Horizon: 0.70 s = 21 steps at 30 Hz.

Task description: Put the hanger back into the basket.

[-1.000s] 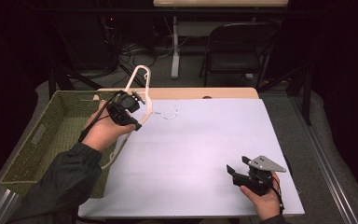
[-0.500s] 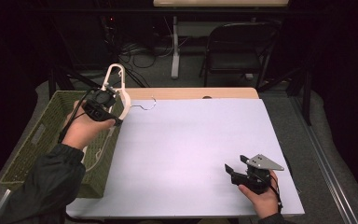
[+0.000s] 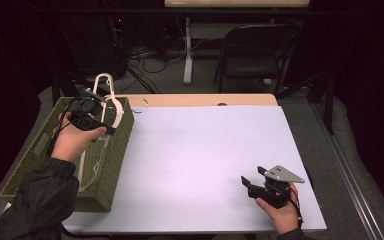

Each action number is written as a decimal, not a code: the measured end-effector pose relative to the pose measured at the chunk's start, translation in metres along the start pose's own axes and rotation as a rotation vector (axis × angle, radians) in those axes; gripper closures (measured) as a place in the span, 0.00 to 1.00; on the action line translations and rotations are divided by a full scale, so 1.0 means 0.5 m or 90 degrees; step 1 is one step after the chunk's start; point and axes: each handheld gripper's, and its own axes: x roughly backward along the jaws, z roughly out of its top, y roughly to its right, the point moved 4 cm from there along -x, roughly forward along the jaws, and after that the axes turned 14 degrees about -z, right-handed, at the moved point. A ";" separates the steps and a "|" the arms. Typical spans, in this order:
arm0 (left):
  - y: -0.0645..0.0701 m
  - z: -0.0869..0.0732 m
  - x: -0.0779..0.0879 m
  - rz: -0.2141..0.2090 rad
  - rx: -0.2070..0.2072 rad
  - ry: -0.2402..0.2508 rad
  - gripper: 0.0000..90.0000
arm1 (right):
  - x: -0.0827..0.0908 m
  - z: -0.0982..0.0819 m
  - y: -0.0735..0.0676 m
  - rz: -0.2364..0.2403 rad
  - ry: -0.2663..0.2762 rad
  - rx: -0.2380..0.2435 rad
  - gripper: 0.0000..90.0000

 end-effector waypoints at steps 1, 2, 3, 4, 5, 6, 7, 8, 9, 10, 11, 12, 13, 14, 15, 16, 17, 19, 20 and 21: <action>-0.003 -0.004 0.001 -0.005 0.002 0.003 0.85 | 0.000 0.000 0.000 -0.001 -0.001 0.000 0.33; -0.007 -0.007 0.002 -0.007 0.005 0.009 0.85 | 0.000 -0.001 0.000 0.001 -0.001 0.001 0.33; -0.010 -0.011 0.003 -0.011 0.011 0.015 0.85 | 0.000 -0.001 0.000 0.001 -0.001 0.001 0.33; -0.013 -0.014 0.004 -0.013 0.018 0.019 0.85 | 0.000 -0.001 0.001 0.001 -0.001 0.002 0.33; -0.017 -0.018 0.005 -0.015 0.022 0.026 0.85 | 0.000 -0.001 0.001 0.001 -0.001 0.001 0.33; -0.020 -0.021 0.006 -0.018 0.029 0.031 0.85 | 0.000 -0.001 0.001 0.000 -0.001 0.001 0.33; -0.024 -0.023 0.007 -0.019 0.032 0.037 0.85 | 0.000 -0.001 0.001 0.001 -0.001 0.002 0.33; -0.026 -0.026 0.008 -0.022 0.037 0.040 0.85 | 0.000 -0.001 0.001 0.001 -0.002 0.001 0.33; -0.028 -0.028 0.007 -0.028 0.041 0.046 0.85 | 0.000 -0.001 0.000 0.001 0.000 0.002 0.33; -0.031 -0.031 0.007 -0.032 0.045 0.050 0.85 | 0.000 -0.001 0.000 0.001 -0.002 0.003 0.33; -0.032 -0.033 0.006 -0.035 0.049 0.052 0.85 | 0.000 -0.001 0.000 0.001 -0.002 0.003 0.33; -0.033 -0.035 0.005 -0.036 0.054 0.053 0.85 | 0.000 -0.001 0.000 0.001 -0.002 0.004 0.33; -0.035 -0.037 0.005 -0.036 0.052 0.054 0.85 | 0.000 -0.001 0.000 0.001 -0.003 0.003 0.33; -0.036 -0.040 0.004 -0.039 0.057 0.054 0.85 | 0.000 -0.001 0.000 -0.001 -0.002 0.003 0.33; -0.038 -0.042 0.004 -0.039 0.060 0.060 0.85 | 0.000 -0.001 0.001 0.000 0.000 0.003 0.33; -0.039 -0.044 0.005 -0.041 0.064 0.064 0.85 | 0.001 -0.001 0.002 0.001 -0.003 0.002 0.33; -0.041 -0.047 0.007 -0.042 0.068 0.069 0.85 | 0.001 -0.001 0.002 -0.002 -0.003 0.001 0.33; -0.046 -0.052 0.013 -0.045 0.077 0.083 0.85 | 0.002 -0.001 0.003 0.000 -0.005 0.002 0.33; -0.049 -0.054 0.016 -0.047 0.081 0.091 0.85 | 0.002 -0.001 0.003 0.000 -0.005 0.002 0.33; -0.051 -0.056 0.018 -0.049 0.086 0.098 0.85 | 0.002 -0.001 0.002 0.000 -0.005 0.002 0.33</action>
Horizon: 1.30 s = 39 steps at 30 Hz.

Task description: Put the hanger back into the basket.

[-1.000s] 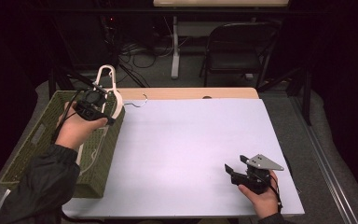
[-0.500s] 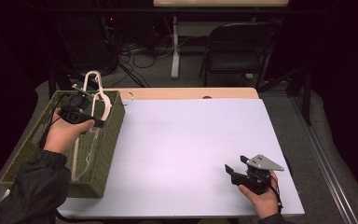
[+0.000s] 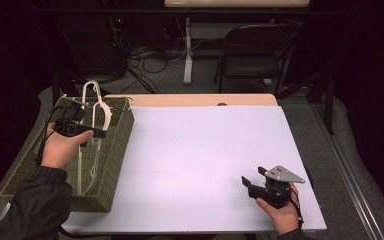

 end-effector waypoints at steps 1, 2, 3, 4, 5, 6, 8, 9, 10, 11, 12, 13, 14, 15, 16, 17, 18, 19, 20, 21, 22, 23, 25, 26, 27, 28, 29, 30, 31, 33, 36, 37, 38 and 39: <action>-0.003 -0.001 0.002 -0.005 0.005 0.010 0.85 | 0.000 0.000 -0.001 0.001 0.000 0.000 0.33; -0.005 -0.002 0.003 -0.008 0.011 0.016 0.85 | -0.001 0.000 -0.001 0.000 0.002 0.000 0.33; -0.007 -0.003 0.003 -0.012 0.014 0.019 0.85 | -0.001 0.000 -0.002 0.001 0.004 -0.001 0.33; -0.009 -0.003 0.002 -0.016 0.020 0.029 0.85 | -0.001 0.000 -0.002 0.001 0.003 0.000 0.33; -0.011 -0.003 0.002 -0.020 0.023 0.033 0.85 | -0.001 0.001 -0.002 0.002 0.002 0.001 0.33; -0.013 -0.003 0.002 -0.021 0.029 0.042 0.85 | -0.001 0.001 -0.003 0.002 0.002 0.001 0.33; -0.016 -0.003 0.001 -0.022 0.035 0.054 0.85 | -0.002 0.000 -0.003 0.002 0.002 0.000 0.33; -0.018 -0.004 0.001 -0.025 0.040 0.062 0.85 | -0.002 0.000 -0.003 0.002 0.002 -0.001 0.33; -0.019 -0.004 0.002 -0.031 0.043 0.066 0.85 | -0.002 0.000 -0.002 0.002 0.003 0.000 0.33; -0.021 -0.005 0.002 -0.035 0.048 0.078 0.85 | -0.002 0.000 -0.002 0.002 0.002 0.000 0.33; -0.022 -0.006 0.003 -0.042 0.054 0.084 0.85 | -0.002 0.000 -0.001 0.002 0.000 0.000 0.33; -0.024 -0.008 0.004 -0.044 0.057 0.087 0.85 | -0.002 -0.001 -0.001 0.002 0.000 0.001 0.33; -0.025 -0.010 0.005 -0.044 0.059 0.090 0.85 | -0.001 -0.001 -0.001 0.002 0.000 0.000 0.33; -0.026 -0.011 0.006 -0.044 0.064 0.096 0.85 | -0.001 -0.001 -0.001 0.002 -0.001 0.000 0.33; -0.027 -0.014 0.008 -0.045 0.064 0.098 0.85 | -0.001 -0.001 -0.001 0.002 -0.001 -0.001 0.33; -0.029 -0.017 0.009 -0.048 0.067 0.104 0.85 | -0.001 -0.001 -0.001 0.002 -0.002 -0.001 0.33; -0.030 -0.020 0.011 -0.051 0.069 0.107 0.85 | -0.001 -0.001 -0.001 0.001 -0.001 -0.001 0.33; -0.032 -0.023 0.013 -0.056 0.072 0.112 0.85 | -0.001 -0.001 -0.001 0.002 -0.001 -0.001 0.33; -0.034 -0.026 0.015 -0.058 0.074 0.117 0.85 | -0.001 -0.001 -0.002 0.003 0.000 -0.001 0.33; -0.037 -0.029 0.016 -0.059 0.075 0.118 0.85 | -0.001 -0.001 -0.002 0.003 0.000 0.000 0.33; -0.040 -0.032 0.018 -0.060 0.080 0.122 0.85 | -0.001 -0.001 -0.002 0.003 0.000 0.000 0.33; -0.043 -0.035 0.019 -0.061 0.083 0.122 0.85 | -0.002 -0.001 -0.003 0.004 0.000 -0.001 0.33; -0.051 -0.042 0.022 -0.064 0.088 0.129 0.85 | -0.002 -0.001 -0.003 0.003 0.000 -0.001 0.33; -0.055 -0.045 0.023 -0.069 0.092 0.131 0.85 | -0.002 0.000 -0.003 0.001 0.001 -0.001 0.33; -0.060 -0.048 0.024 -0.072 0.093 0.133 0.85 | -0.002 0.000 -0.003 0.001 0.001 0.000 0.33; -0.064 -0.050 0.024 -0.073 0.100 0.137 0.85 | -0.002 -0.001 -0.003 0.000 0.001 -0.001 0.33; -0.068 -0.053 0.024 -0.075 0.104 0.136 0.85 | -0.002 -0.001 -0.003 0.003 0.000 -0.001 0.33; -0.071 -0.056 0.024 -0.072 0.106 0.138 0.85 | -0.003 -0.001 -0.003 0.003 -0.001 -0.001 0.33; -0.075 -0.058 0.024 -0.070 0.109 0.140 0.85 | -0.004 -0.001 -0.004 0.003 0.001 -0.002 0.33; -0.081 -0.064 0.025 -0.072 0.115 0.135 0.85 | -0.003 -0.001 -0.004 0.003 -0.002 0.000 0.33; -0.088 -0.072 0.023 -0.074 0.122 0.143 0.85 | -0.004 -0.001 -0.004 0.003 0.001 -0.001 0.33; -0.091 -0.074 0.023 -0.075 0.127 0.150 0.85 | -0.004 -0.001 -0.004 0.003 0.000 -0.003 0.33; -0.093 -0.077 0.023 -0.075 0.127 0.149 0.85 | -0.004 -0.002 -0.003 0.003 -0.001 -0.003 0.33; -0.096 -0.079 0.022 -0.077 0.128 0.151 0.85 | -0.003 -0.002 -0.003 0.003 -0.003 -0.002 0.33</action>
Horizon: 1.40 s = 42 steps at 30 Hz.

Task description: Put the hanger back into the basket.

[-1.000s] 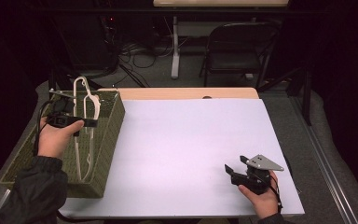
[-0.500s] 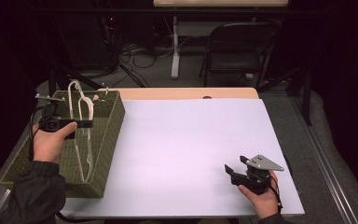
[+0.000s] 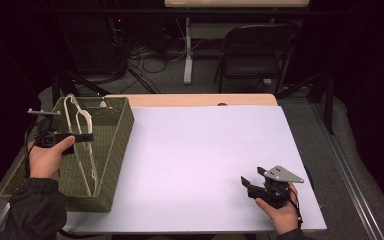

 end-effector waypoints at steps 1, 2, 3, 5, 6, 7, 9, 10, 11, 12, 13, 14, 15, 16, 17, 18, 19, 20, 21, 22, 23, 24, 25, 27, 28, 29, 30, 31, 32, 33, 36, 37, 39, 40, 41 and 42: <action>-0.003 -0.003 0.000 -0.002 0.002 -0.001 0.85 | 0.000 0.000 0.000 0.000 0.003 -0.001 0.33; -0.007 -0.005 0.000 -0.002 0.004 0.000 0.85 | 0.000 0.001 -0.001 0.000 0.004 0.000 0.33; -0.010 -0.008 -0.001 -0.003 0.008 0.000 0.85 | 0.000 0.001 -0.001 0.000 0.002 0.001 0.33; -0.016 -0.013 -0.003 -0.004 0.013 -0.005 0.85 | 0.000 0.000 -0.001 0.000 0.003 0.000 0.33; -0.020 -0.015 -0.004 -0.006 0.015 -0.006 0.85 | -0.001 0.000 -0.001 0.000 0.003 -0.001 0.33; -0.023 -0.017 -0.005 -0.008 0.020 -0.005 0.85 | -0.001 0.000 -0.001 0.000 0.002 0.000 0.33; -0.031 -0.021 -0.006 -0.013 0.027 0.003 0.85 | -0.001 0.000 0.000 0.001 0.000 0.002 0.33; -0.034 -0.022 -0.006 -0.013 0.030 0.008 0.85 | -0.002 -0.001 0.000 -0.002 0.002 0.002 0.33; -0.037 -0.023 -0.006 -0.016 0.033 0.008 0.84 | -0.002 -0.001 0.000 -0.002 0.001 0.002 0.33; -0.041 -0.024 -0.005 -0.023 0.034 0.012 0.84 | -0.002 -0.001 0.001 -0.002 0.000 0.001 0.33; -0.043 -0.024 -0.006 -0.029 0.039 0.015 0.84 | -0.002 -0.002 0.002 -0.002 0.001 0.001 0.33; -0.044 -0.024 -0.006 -0.032 0.041 0.015 0.84 | -0.002 -0.002 0.003 -0.001 -0.003 0.000 0.33; -0.044 -0.025 -0.005 -0.031 0.039 0.015 0.84 | -0.003 -0.002 0.003 -0.001 -0.002 -0.001 0.33; -0.045 -0.024 -0.003 -0.029 0.033 0.010 0.84 | -0.003 -0.002 0.004 -0.001 -0.003 0.000 0.33; -0.046 -0.024 -0.001 -0.031 0.036 0.012 0.84 | -0.002 -0.002 0.004 0.000 -0.002 0.000 0.33; -0.048 -0.024 0.001 -0.029 0.037 0.015 0.84 | -0.002 -0.002 0.004 0.000 -0.002 0.002 0.33; -0.049 -0.025 0.005 -0.010 0.035 0.017 0.84 | -0.002 -0.001 0.004 -0.001 0.002 0.001 0.33; -0.050 -0.026 0.011 0.009 0.026 0.012 0.84 | -0.001 -0.001 0.004 0.000 0.004 0.001 0.33; -0.049 -0.029 0.015 0.014 0.020 0.008 0.85 | 0.000 -0.001 0.004 0.001 0.003 0.001 0.33; -0.050 -0.031 0.018 0.017 0.018 0.006 0.85 | 0.001 -0.002 0.005 0.000 0.002 -0.002 0.33; -0.052 -0.034 0.020 0.020 0.023 0.002 0.85 | 0.002 -0.003 0.006 0.000 0.001 -0.003 0.33; -0.057 -0.037 0.021 0.013 0.025 0.000 0.86 | 0.000 -0.004 0.007 -0.002 0.009 -0.004 0.33; -0.061 -0.039 0.020 0.006 0.032 -0.004 0.86 | 0.000 -0.005 0.008 -0.003 0.003 -0.006 0.33; -0.067 -0.045 0.011 0.004 0.034 -0.018 0.86 | 0.003 -0.004 0.010 -0.003 -0.003 -0.006 0.33; -0.068 -0.047 0.007 -0.004 0.035 -0.014 0.86 | 0.003 -0.003 0.010 -0.005 0.002 -0.008 0.33; -0.066 -0.047 0.003 -0.006 0.033 -0.013 0.86 | 0.003 -0.002 0.009 -0.005 0.004 -0.007 0.33; -0.063 -0.047 -0.003 -0.006 0.031 -0.012 0.87 | 0.004 -0.003 0.008 -0.003 0.002 -0.003 0.33; -0.061 -0.047 -0.007 0.000 0.026 -0.021 0.87 | 0.003 -0.003 0.006 -0.003 0.002 -0.002 0.33; -0.059 -0.047 -0.013 0.003 0.025 -0.026 0.87 | 0.004 -0.004 0.005 -0.002 -0.006 0.002 0.33; -0.058 -0.047 -0.018 0.001 0.019 -0.031 0.88 | 0.001 -0.003 0.003 -0.005 0.006 -0.001 0.33; -0.056 -0.044 -0.025 0.010 0.014 -0.039 0.88 | 0.005 -0.003 0.005 -0.005 0.003 0.001 0.33; -0.055 -0.043 -0.025 0.013 0.011 -0.040 0.88 | 0.008 -0.004 0.007 -0.005 -0.005 0.001 0.33; -0.053 -0.042 -0.023 0.022 0.008 -0.034 0.86 | 0.007 -0.004 0.008 -0.008 0.001 -0.004 0.33; -0.053 -0.041 -0.020 0.027 0.003 -0.034 0.85 | 0.009 -0.004 0.010 -0.007 -0.002 -0.003 0.33; -0.053 -0.041 -0.017 0.030 0.002 -0.032 0.83 | 0.009 -0.004 0.010 -0.008 -0.001 -0.005 0.33; -0.054 -0.041 -0.015 0.034 0.002 -0.033 0.83 | 0.008 -0.004 0.010 -0.008 0.003 -0.005 0.33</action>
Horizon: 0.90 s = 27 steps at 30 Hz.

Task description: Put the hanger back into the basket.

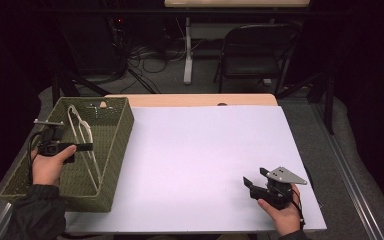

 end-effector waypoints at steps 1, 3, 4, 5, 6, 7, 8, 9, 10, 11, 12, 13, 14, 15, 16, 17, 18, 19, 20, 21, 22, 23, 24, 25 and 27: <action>-0.001 -0.001 0.000 0.003 0.004 0.005 0.82 | 0.000 0.000 0.000 0.000 0.000 0.001 0.33; -0.007 -0.005 0.002 0.013 0.006 0.003 0.79 | 0.000 0.000 -0.002 0.001 0.000 0.001 0.33; -0.009 -0.007 0.003 0.015 0.007 0.001 0.77 | 0.000 0.000 -0.002 0.000 -0.001 0.003 0.33; -0.010 -0.009 0.004 0.011 0.007 0.005 0.75 | 0.001 0.000 -0.001 0.001 -0.005 0.006 0.33; -0.012 -0.011 0.005 0.010 0.003 0.003 0.74 | 0.001 0.000 -0.001 0.001 -0.005 0.006 0.33; -0.011 -0.013 0.006 0.009 0.004 0.008 0.73 | 0.000 0.000 -0.002 0.000 -0.001 0.002 0.33; -0.010 -0.015 0.008 0.008 -0.004 0.007 0.71 | -0.001 0.000 -0.002 0.002 0.000 0.002 0.33; -0.007 -0.016 0.009 0.005 -0.010 0.013 0.68 | -0.001 0.000 -0.002 0.001 0.000 0.002 0.33; -0.002 -0.018 0.012 0.006 -0.021 0.016 0.64 | -0.001 0.000 -0.002 0.001 0.001 0.001 0.33; 0.003 -0.020 0.014 0.009 -0.033 0.019 0.61 | -0.001 0.000 -0.003 0.001 0.000 0.002 0.33; 0.010 -0.022 0.019 0.016 -0.048 0.020 0.59 | 0.000 0.000 -0.002 0.001 -0.006 0.005 0.33; 0.017 -0.024 0.023 0.027 -0.067 0.026 0.56 | -0.001 0.000 -0.003 0.001 -0.001 0.003 0.33; 0.024 -0.026 0.027 0.033 -0.087 0.029 0.53 | -0.002 0.000 -0.002 0.001 0.000 0.004 0.33; 0.032 -0.030 0.030 0.036 -0.108 0.036 0.51 | -0.002 0.000 -0.002 0.001 0.001 0.002 0.33; 0.039 -0.035 0.033 0.037 -0.126 0.035 0.49 | -0.001 0.000 -0.002 0.001 -0.001 0.003 0.33; 0.046 -0.040 0.033 0.038 -0.140 0.038 0.48 | 0.001 0.000 -0.001 0.001 -0.005 0.005 0.33; 0.052 -0.046 0.033 0.041 -0.156 0.038 0.47 | 0.001 0.000 -0.001 0.001 -0.006 0.004 0.33; 0.058 -0.052 0.033 0.045 -0.174 0.040 0.46 | 0.002 0.000 -0.001 0.001 -0.006 0.004 0.33; 0.064 -0.058 0.034 0.046 -0.190 0.045 0.46 | 0.002 0.000 -0.001 0.000 -0.006 0.004 0.33; 0.071 -0.063 0.034 0.049 -0.203 0.052 0.45 | 0.002 0.001 -0.001 -0.001 -0.002 0.003 0.33; 0.077 -0.069 0.034 0.053 -0.219 0.060 0.45 | 0.001 0.002 -0.002 -0.003 0.004 0.001 0.33; 0.082 -0.074 0.034 0.056 -0.232 0.061 0.45 | 0.002 0.002 -0.001 -0.004 0.006 0.003 0.33; 0.088 -0.079 0.034 0.058 -0.247 0.068 0.45 | 0.003 0.002 -0.001 -0.005 0.005 0.001 0.33; 0.093 -0.084 0.033 0.056 -0.261 0.072 0.45 | 0.003 0.003 -0.001 -0.004 0.005 0.001 0.33; 0.103 -0.095 0.033 0.058 -0.279 0.080 0.45 | 0.005 0.003 0.000 -0.005 0.007 0.001 0.33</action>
